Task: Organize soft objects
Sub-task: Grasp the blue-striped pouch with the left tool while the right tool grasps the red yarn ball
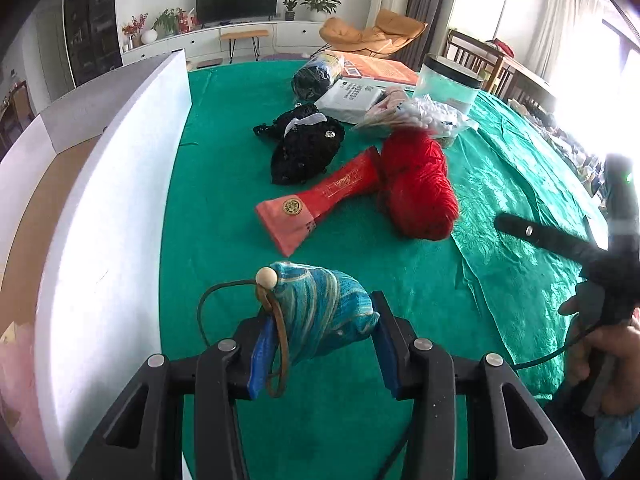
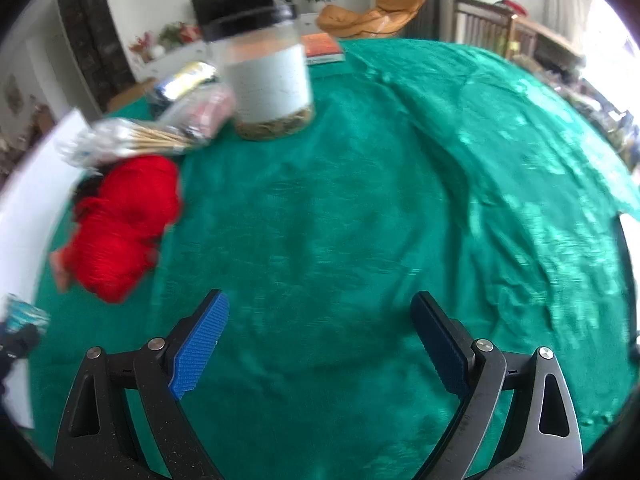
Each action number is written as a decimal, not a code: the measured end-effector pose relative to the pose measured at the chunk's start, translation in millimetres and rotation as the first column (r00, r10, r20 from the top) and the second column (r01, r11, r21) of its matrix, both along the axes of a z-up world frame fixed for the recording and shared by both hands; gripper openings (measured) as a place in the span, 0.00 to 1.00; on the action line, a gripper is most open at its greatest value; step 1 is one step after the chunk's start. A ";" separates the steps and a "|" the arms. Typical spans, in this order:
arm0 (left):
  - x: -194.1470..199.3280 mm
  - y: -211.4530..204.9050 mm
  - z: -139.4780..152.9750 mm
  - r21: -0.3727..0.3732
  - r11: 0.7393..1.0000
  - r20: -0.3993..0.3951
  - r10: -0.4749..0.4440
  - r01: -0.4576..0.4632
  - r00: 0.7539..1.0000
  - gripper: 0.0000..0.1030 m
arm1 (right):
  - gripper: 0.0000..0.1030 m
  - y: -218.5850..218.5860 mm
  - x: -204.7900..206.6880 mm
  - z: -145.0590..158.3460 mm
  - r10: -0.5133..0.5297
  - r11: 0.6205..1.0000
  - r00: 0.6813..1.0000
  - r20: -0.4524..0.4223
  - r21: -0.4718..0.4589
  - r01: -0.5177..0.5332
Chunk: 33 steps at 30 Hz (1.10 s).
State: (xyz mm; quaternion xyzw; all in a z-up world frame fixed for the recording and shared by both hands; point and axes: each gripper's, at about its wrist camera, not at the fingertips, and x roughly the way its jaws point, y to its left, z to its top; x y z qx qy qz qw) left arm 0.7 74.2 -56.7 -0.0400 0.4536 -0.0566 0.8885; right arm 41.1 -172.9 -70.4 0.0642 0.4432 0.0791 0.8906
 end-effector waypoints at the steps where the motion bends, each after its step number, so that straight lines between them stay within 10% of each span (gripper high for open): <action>1: -2.9 0.6 1.7 -0.006 1.000 0.004 0.003 -0.003 1.000 0.43 | 0.91 5.5 -1.2 5.3 0.064 0.990 0.998 0.006 0.127 -0.065; 3: -3.9 0.6 4.0 -0.020 1.000 0.009 0.007 -0.007 1.000 0.43 | 0.91 28.8 1.4 14.8 0.171 0.943 0.985 0.019 0.287 -0.169; 8: -8.3 1.0 9.5 -0.049 0.999 0.015 0.003 -0.002 1.000 0.43 | 0.87 86.8 43.9 10.7 0.226 0.934 0.974 -0.028 0.288 -0.209; 10: -12.8 4.6 12.4 -0.050 0.999 0.024 0.001 0.000 1.000 0.43 | 0.40 95.4 55.0 -0.8 0.247 0.948 0.965 -0.085 0.227 -0.222; 19: -13.2 7.2 17.7 -0.121 0.993 0.036 0.000 0.004 0.999 0.43 | 0.40 1.9 25.4 28.6 0.136 0.981 0.988 -0.067 0.151 -0.125; 29: -11.5 19.7 37.7 -0.142 0.990 0.062 0.031 -0.022 0.998 0.43 | 0.40 -80.4 116.5 26.6 -0.073 0.997 0.996 0.054 0.033 0.071; 33: -10.8 24.5 38.7 -0.132 0.991 0.067 0.044 -0.035 0.997 0.43 | 0.57 -86.7 141.3 11.4 -0.033 0.999 0.998 -0.058 0.023 0.035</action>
